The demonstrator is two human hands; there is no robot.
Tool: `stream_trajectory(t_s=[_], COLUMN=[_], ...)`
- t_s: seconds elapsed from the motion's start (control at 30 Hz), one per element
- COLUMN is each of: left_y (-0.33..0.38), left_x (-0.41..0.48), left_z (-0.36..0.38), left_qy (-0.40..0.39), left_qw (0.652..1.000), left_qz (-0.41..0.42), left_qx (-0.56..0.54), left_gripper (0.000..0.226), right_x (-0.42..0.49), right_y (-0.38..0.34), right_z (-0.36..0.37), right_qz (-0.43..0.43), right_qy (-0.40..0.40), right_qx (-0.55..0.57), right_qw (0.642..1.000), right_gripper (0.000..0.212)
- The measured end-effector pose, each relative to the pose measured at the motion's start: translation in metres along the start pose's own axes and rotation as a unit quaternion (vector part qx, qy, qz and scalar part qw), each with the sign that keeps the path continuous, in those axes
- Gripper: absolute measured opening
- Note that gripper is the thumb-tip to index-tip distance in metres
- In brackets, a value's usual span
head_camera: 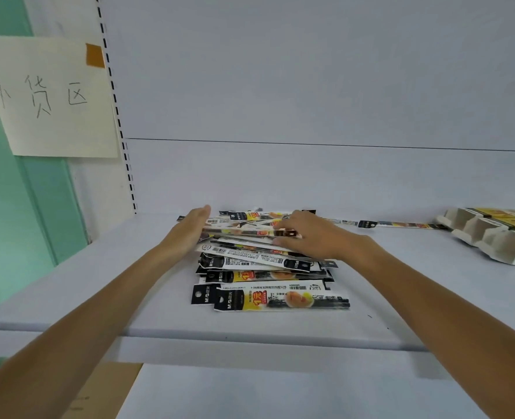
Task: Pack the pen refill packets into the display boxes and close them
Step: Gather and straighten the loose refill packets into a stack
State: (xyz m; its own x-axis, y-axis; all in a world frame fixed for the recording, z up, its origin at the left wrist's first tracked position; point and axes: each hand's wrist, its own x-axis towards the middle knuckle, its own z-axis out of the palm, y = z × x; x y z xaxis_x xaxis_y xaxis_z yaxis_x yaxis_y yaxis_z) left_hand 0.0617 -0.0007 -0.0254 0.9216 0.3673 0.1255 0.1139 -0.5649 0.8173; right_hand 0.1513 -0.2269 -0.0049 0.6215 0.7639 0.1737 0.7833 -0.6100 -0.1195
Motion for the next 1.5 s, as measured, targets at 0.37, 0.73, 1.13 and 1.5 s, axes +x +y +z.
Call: stream_trajectory(t_s=[0.37,0.73,1.13,1.5], left_y=[0.004,-0.009,-0.029,-0.032], left_x=[0.014,0.023,0.008,0.018], left_z=[0.009,0.004,-0.005,-0.007], left_qy=[-0.04,0.008,0.049,0.054], left_qw=[0.999,0.999,0.995,0.98], left_qz=[0.034,0.022,0.047,0.031], left_qx=[0.001,0.045,0.074,0.187], left_gripper=[0.041,0.045,0.036,0.034], right_x=[-0.016,-0.016,0.006,0.019], right_y=[0.099,0.168,0.159,0.121], right_z=[0.004,0.015,0.011,-0.02], right_qz=[0.3,0.393,0.287,0.264], right_qy=[0.23,0.025,0.045,0.357], right_qx=[0.04,0.066,-0.038,0.11], right_qw=[0.925,0.917,0.956,0.889], right_gripper=[0.035,0.048,0.037,0.025])
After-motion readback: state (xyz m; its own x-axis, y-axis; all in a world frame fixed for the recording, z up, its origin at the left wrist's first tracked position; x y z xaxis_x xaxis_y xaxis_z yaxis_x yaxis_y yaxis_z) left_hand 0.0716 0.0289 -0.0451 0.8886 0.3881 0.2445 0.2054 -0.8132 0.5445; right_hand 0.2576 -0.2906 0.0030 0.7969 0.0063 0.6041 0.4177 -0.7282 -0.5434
